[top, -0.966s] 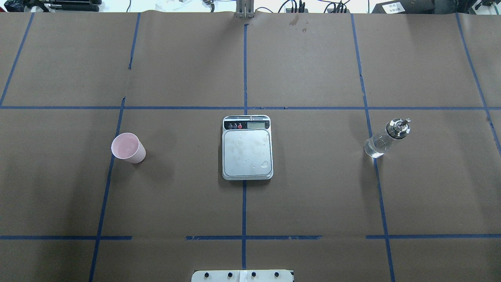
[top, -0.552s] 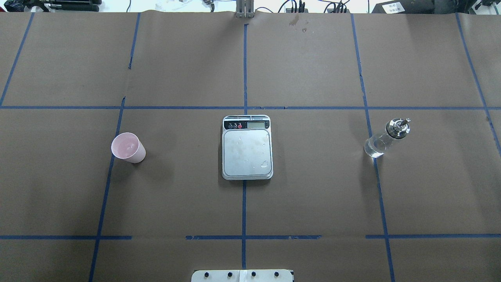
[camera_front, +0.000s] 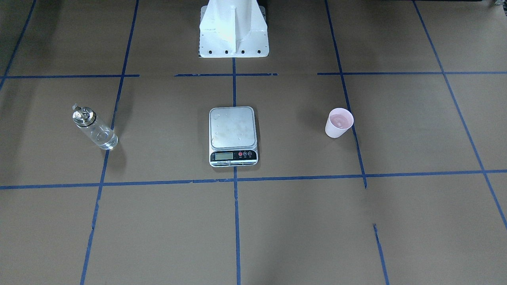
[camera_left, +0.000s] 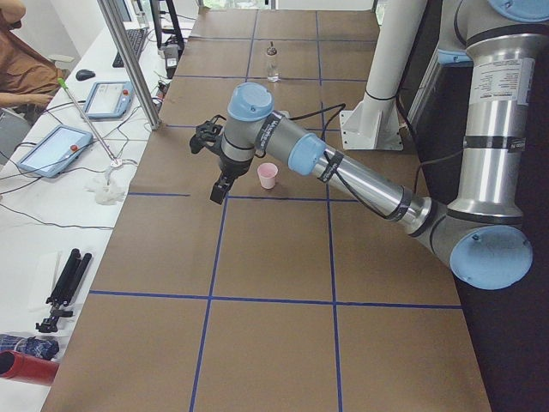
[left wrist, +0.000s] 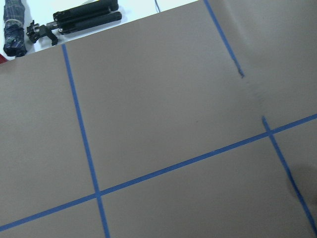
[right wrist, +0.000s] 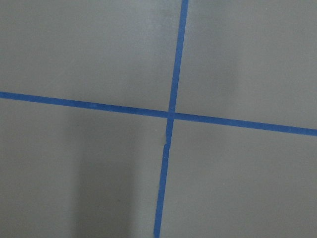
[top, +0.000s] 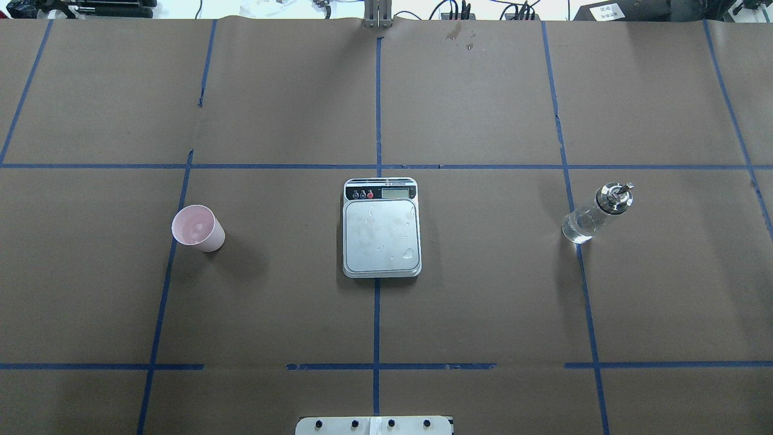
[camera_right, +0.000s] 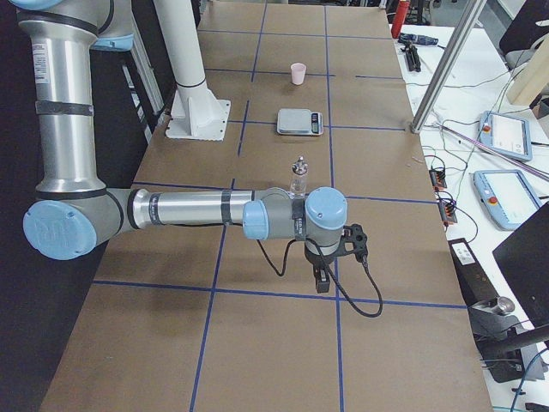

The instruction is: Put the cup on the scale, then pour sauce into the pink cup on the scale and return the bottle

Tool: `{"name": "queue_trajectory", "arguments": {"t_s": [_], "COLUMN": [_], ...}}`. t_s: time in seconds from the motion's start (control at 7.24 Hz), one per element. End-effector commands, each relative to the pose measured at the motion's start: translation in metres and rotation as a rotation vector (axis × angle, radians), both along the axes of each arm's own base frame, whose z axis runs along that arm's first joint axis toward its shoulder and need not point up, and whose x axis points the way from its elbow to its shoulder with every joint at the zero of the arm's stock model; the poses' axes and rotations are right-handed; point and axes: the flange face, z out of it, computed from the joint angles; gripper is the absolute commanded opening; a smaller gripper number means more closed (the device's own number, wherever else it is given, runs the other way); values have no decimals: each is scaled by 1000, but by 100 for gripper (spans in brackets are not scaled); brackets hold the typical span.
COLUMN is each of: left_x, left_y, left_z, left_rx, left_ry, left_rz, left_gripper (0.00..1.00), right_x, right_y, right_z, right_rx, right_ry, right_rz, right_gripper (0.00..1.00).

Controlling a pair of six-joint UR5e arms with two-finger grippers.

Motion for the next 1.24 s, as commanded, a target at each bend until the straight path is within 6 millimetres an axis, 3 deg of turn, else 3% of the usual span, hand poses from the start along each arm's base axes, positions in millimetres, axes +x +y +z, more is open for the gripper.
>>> {"name": "queue_trajectory", "arguments": {"t_s": [0.0, 0.14, 0.41, 0.69, 1.1], "left_x": [116, 173, 285, 323, 348], "left_y": [-15, -1, 32, 13, 12], "left_z": [-65, -87, -74, -18, 20], "left_rx": [-19, -166, -337, -387, -416], "left_ry": [77, 158, 116, 114, 62], "left_rz": [114, 70, -121, -165, -138], "left_gripper": [100, 100, 100, 100, 99], "right_x": [-2, -2, -4, -3, -6], "right_y": [4, 4, -3, -9, -9], "right_z": [0, -6, -15, -25, -42], "right_rx": [7, 18, 35, 53, 43], "right_ry": [0, -4, -3, -5, -36], "right_rz": [-6, -5, -9, -4, 30], "right_gripper": [100, 100, 100, 100, 100]}}
